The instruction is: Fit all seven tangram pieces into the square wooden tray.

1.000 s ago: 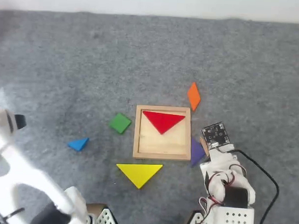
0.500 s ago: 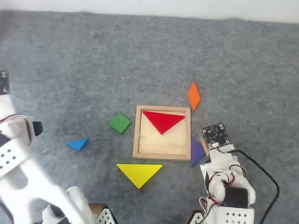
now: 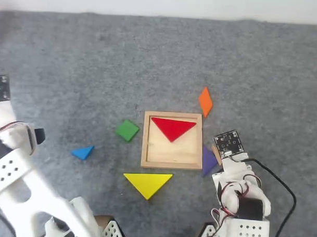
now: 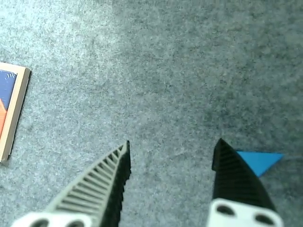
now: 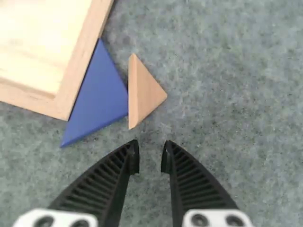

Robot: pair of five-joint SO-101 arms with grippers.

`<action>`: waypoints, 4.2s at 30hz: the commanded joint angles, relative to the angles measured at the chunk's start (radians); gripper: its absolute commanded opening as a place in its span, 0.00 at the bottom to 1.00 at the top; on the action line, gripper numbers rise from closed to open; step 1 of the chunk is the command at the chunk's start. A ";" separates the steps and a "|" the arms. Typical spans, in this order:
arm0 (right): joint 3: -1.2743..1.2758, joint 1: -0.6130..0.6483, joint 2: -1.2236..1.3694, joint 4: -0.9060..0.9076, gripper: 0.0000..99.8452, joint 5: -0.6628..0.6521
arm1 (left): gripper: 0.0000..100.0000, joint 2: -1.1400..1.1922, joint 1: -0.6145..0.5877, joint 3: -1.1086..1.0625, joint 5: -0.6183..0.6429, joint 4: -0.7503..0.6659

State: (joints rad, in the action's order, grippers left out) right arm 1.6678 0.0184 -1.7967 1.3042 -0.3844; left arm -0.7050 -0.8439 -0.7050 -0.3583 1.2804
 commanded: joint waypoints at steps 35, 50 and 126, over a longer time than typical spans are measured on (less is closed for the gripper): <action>0.015 -0.010 -0.015 0.008 0.10 -0.011 | 0.28 -0.034 0.008 0.005 -0.009 -0.014; 0.015 -0.012 -0.015 0.008 0.10 -0.011 | 0.28 -0.034 0.008 0.002 -0.011 -0.017; -0.933 0.463 0.932 0.213 0.10 -0.381 | 0.28 0.542 0.189 -0.051 0.288 -0.292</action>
State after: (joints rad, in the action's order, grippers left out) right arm 0.9099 0.2915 -1.1109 1.4853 -0.7572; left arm -0.1557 -0.6613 -0.7557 -0.1112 1.0073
